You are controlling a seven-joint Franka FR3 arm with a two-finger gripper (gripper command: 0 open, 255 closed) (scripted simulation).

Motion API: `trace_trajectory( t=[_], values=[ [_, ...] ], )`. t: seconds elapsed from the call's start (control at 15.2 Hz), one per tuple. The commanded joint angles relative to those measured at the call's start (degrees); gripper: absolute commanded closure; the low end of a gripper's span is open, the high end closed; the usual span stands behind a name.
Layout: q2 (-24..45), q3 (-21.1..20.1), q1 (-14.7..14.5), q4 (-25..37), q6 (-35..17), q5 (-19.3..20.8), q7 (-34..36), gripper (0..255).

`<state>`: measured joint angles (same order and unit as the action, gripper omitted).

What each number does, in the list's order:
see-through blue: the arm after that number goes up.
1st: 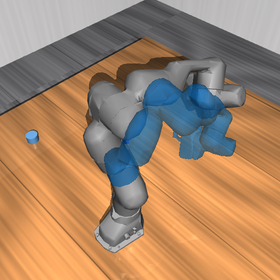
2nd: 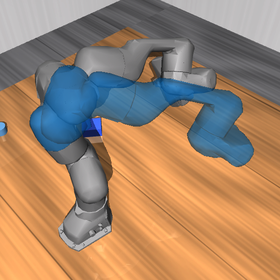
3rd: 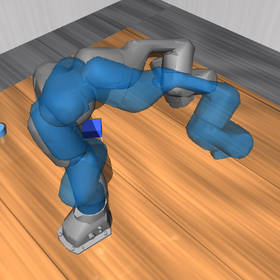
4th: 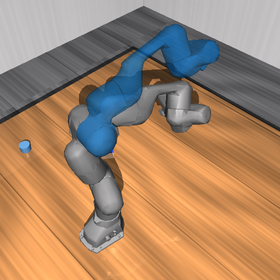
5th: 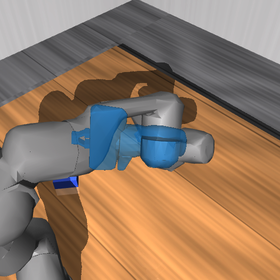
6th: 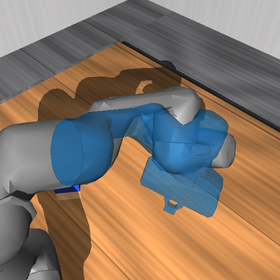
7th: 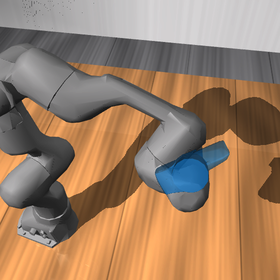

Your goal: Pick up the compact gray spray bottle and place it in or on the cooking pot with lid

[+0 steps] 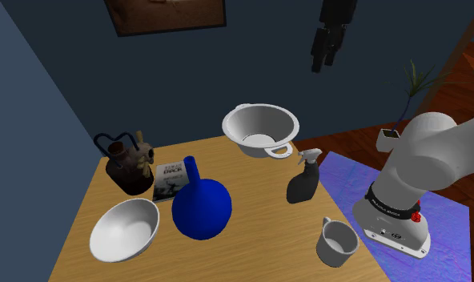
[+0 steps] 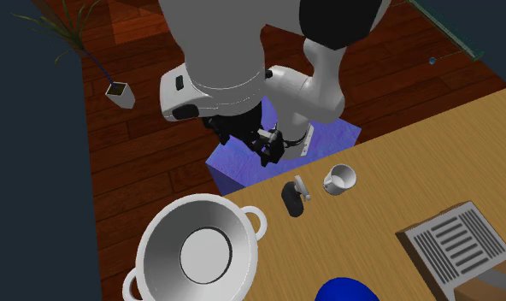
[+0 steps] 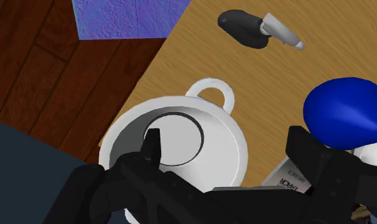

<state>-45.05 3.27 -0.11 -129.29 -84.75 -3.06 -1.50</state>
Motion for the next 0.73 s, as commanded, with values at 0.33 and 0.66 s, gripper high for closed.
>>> trace_trajectory(
  t=[0.33,0.66],
  values=[
    [-5.4,-1.8,-4.7,-10.6,-5.4,-1.0,-6.4,0],
    [-11.1,-3.6,-9.9,-20.9,-10.4,-2.1,-12.8,0]
  ],
)
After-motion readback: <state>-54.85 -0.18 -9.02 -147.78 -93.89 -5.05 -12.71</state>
